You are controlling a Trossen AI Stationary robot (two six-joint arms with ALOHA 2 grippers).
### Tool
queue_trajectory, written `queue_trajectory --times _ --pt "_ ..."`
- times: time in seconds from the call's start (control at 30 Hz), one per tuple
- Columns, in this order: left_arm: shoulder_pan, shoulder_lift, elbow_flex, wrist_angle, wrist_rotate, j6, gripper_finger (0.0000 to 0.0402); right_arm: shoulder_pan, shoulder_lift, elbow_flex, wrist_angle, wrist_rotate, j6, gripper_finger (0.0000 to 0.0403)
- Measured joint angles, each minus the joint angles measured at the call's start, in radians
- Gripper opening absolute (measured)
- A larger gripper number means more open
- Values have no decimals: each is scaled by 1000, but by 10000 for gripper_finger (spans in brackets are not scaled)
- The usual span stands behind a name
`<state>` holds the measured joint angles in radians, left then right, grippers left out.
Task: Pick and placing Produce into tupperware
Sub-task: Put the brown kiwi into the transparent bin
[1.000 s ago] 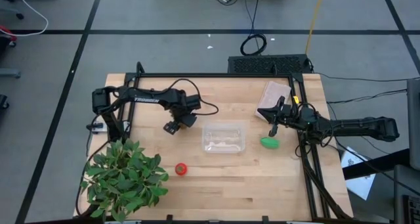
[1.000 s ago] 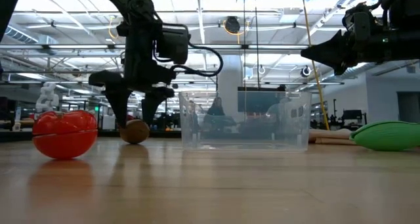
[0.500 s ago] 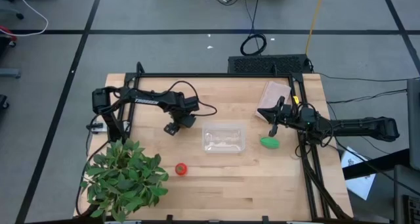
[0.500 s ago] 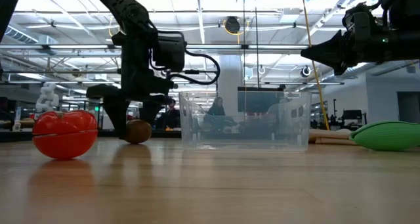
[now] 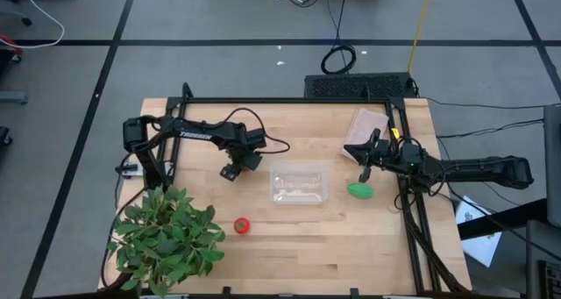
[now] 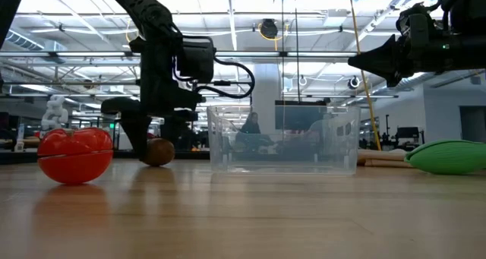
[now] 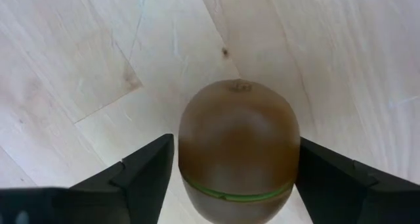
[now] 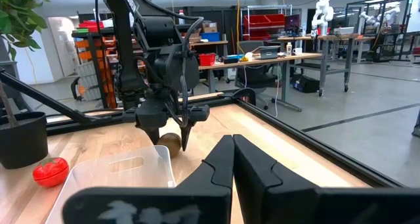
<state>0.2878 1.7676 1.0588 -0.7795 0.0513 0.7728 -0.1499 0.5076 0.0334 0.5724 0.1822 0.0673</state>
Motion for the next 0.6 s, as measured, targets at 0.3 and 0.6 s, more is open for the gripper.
queue_trajectory --times 0.3,0.6 --pt "0 -2 1 -1 0 -8 219 0 0 0 0 0 0 0" --pt "-16 0 44 -71 -53 11 257 0 0 0 1 0 0 0"
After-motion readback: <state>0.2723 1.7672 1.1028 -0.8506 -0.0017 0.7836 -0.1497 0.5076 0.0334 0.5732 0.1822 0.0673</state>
